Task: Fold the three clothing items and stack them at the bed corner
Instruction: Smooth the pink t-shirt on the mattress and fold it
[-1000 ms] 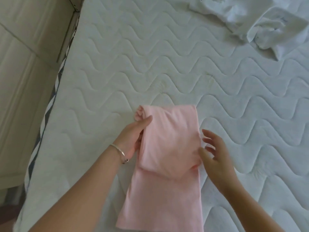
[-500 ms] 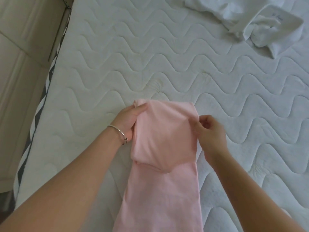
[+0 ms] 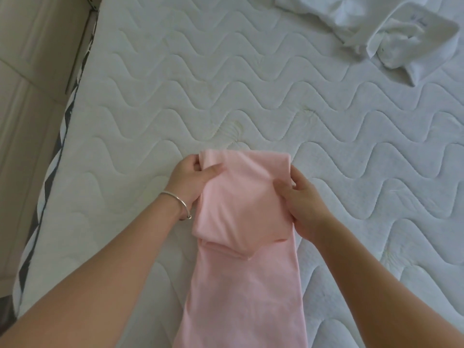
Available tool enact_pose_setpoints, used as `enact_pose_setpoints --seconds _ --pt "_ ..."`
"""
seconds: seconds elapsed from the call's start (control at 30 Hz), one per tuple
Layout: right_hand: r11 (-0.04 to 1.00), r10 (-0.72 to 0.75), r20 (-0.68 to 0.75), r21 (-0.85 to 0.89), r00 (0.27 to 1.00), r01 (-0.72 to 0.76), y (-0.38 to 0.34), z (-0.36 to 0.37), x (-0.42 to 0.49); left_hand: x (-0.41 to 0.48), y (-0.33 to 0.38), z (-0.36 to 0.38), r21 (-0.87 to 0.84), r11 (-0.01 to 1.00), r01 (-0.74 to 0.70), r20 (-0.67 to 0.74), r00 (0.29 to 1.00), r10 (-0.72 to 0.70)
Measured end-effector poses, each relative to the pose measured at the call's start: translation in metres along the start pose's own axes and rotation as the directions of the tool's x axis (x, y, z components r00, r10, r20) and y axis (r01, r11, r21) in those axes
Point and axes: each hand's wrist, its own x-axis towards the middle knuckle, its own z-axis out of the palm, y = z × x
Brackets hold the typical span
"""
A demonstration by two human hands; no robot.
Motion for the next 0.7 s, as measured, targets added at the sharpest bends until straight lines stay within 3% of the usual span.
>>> enact_pose_setpoints --seconds 0.13,0.2,0.27,0.3,0.33,0.37,0.4,0.47,0.57,0.7 --pt "0.994 -0.054 -0.117 -0.104 0.992 0.042 0.002 0.004 -0.002 -0.004 -0.009 0.006 0.254 0.946 -0.2 -0.253 0.93 0.265" --pt "0.971 -0.12 -0.305 -0.233 0.945 0.049 0.0 0.007 -0.005 -0.009 -0.009 0.007 0.417 0.827 -0.377 -0.261 0.822 0.506" --pt "0.896 -0.341 -0.461 -0.424 0.819 0.134 -0.001 0.015 -0.015 -0.014 -0.009 0.009 0.639 0.54 -0.547 -0.066 0.661 0.747" --pt "0.79 -0.518 -0.42 -0.569 0.745 0.229 -0.001 0.022 -0.02 -0.016 -0.013 0.012 0.704 0.372 -0.606 0.091 0.596 0.798" --pt "0.619 -0.659 -0.27 -0.725 0.702 0.303 0.001 0.029 -0.021 -0.017 -0.018 0.015 0.733 0.231 -0.64 0.242 0.563 0.79" --pt "0.423 -0.705 -0.068 -0.839 0.706 0.342 0.006 0.036 -0.019 -0.017 -0.025 0.017 0.755 0.133 -0.642 0.352 0.569 0.743" --pt "0.269 -0.654 0.107 -0.892 0.749 0.362 0.012 0.039 -0.014 -0.017 -0.032 0.018 0.786 0.072 -0.614 0.406 0.602 0.688" --pt "0.116 -0.478 0.243 -0.935 0.844 0.335 0.022 0.032 0.0 -0.011 -0.048 0.016 0.851 0.002 -0.525 0.419 0.682 0.6" --pt "0.052 -0.424 0.268 -0.947 0.865 0.318 0.032 0.01 0.017 -0.004 -0.057 0.013 0.885 -0.034 -0.465 0.403 0.727 0.557" --pt "0.047 -0.413 0.282 -0.943 0.866 0.33 0.03 0.006 0.015 -0.008 -0.053 0.014 0.872 0.021 -0.489 0.39 0.718 0.576"
